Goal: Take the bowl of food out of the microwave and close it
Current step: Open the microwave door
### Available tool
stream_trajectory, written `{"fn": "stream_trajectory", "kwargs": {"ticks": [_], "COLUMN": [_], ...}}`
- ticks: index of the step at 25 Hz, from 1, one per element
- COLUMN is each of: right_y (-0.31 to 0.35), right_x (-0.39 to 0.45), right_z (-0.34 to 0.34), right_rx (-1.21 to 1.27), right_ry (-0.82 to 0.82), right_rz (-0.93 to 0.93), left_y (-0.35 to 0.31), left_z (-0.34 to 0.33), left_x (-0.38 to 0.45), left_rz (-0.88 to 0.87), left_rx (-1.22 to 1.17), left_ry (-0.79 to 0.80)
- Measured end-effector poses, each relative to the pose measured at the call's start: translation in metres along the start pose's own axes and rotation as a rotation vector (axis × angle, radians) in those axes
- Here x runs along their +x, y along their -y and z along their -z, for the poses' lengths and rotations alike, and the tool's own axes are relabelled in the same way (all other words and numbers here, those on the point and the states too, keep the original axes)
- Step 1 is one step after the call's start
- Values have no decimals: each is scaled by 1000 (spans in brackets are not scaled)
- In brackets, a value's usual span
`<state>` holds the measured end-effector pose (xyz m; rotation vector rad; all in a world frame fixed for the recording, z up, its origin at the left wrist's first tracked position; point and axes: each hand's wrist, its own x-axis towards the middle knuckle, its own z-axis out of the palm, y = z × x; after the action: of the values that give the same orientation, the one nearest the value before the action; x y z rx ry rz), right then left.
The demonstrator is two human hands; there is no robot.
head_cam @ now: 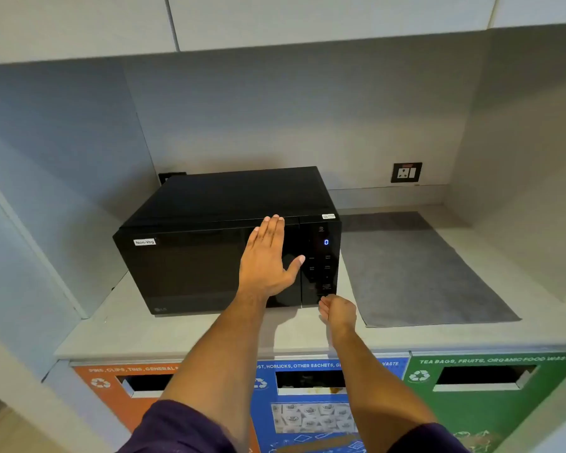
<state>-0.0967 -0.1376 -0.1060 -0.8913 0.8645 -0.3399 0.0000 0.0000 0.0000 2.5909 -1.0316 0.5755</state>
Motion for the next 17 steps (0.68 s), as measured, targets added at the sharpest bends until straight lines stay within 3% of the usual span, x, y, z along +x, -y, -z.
{"fn": "stream_trajectory", "kwargs": {"ticks": [10,17], "right_y": [-20,-23], "right_x": [-6,-6], "right_z": [-27,-41], "right_rx": [635,417], "right_ry": [19,9], "right_rz": [-168,-134], "left_y": [1,-2], "left_z": [-2,2], "left_x": [-2,-16], "left_rz": [26,1], "left_rx": [-12,-3], "left_ry": [27,6]}}
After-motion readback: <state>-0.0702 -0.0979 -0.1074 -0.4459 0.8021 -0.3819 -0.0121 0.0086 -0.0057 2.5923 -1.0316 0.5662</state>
